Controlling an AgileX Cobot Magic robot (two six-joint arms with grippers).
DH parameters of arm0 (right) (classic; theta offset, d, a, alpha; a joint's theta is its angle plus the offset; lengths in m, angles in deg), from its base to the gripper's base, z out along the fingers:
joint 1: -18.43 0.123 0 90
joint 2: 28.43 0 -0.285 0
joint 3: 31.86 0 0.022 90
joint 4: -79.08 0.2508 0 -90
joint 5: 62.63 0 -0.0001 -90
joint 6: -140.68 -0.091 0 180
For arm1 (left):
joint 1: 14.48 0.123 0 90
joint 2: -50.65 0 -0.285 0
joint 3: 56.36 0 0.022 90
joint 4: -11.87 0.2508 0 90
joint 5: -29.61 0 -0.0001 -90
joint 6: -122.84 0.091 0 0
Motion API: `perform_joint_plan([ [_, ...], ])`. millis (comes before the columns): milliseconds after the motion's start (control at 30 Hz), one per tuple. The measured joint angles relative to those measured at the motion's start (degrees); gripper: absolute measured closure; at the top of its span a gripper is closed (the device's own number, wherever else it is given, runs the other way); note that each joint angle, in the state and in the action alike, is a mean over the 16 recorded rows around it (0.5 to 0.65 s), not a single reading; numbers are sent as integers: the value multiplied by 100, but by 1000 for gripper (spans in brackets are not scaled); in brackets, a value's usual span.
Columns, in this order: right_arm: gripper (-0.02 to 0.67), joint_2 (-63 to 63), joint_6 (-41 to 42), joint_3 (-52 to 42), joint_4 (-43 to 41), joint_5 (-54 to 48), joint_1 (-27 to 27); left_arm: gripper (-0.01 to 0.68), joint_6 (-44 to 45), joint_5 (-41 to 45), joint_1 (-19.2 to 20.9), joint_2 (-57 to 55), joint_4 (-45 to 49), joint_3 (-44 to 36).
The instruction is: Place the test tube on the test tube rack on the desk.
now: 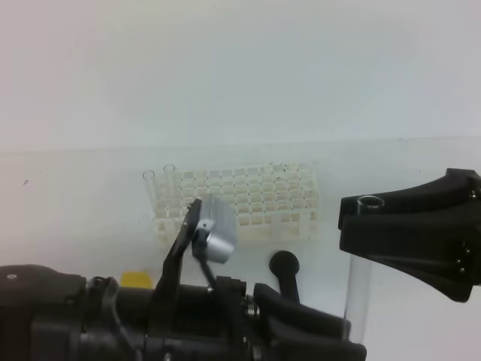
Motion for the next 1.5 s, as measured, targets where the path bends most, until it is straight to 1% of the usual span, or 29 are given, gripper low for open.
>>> perform_joint_plan([
  [67,527,0,46,6,-26,-9,0,268,-188,-58,0,0,6,0],
  [133,527,14,94,31,-67,-13,0,217,-391,-72,0,0,17,0],
  [200,527,53,141,94,-138,-25,0,191,-580,-34,0,0,33,0],
  [233,527,84,157,142,-194,-42,0,190,-659,3,0,0,45,0],
  [267,527,124,162,202,-269,-72,0,199,-726,53,0,1,64,0],
  [333,527,231,121,356,-469,-172,0,246,-811,179,0,4,130,0],
  [600,527,999,-360,1166,-1449,-932,0,535,-1009,770,0,196,617,0],
  [700,527,1387,-576,1437,-1782,-1268,0,614,-1109,854,0,450,792,0],
  [767,527,1633,-718,1568,-1953,-1451,0,651,-1195,811,0,700,899,0],
  [867,527,1953,-884,1670,-2074,-1594,0,673,-1384,646,0,1192,1014,0],
  [1033,527,2320,-1009,1607,-2106,-1549,0,673,-1805,153,0,2218,1212,0],
  [1167,527,2463,-1051,1384,-2114,-1470,0,673,-2371,-434,0,3060,1695,0],
  [1233,527,2492,-1053,1214,-2118,-1479,0,673,-2740,-764,0,3427,2139,0],
  [1333,527,2504,-1023,896,-2123,-1603,0,673,-3339,-1284,2,3867,3095,0],
  [1500,527,2451,-863,299,-2133,-1989,0,673,-4317,-2048,6,4274,5317,-3],
])
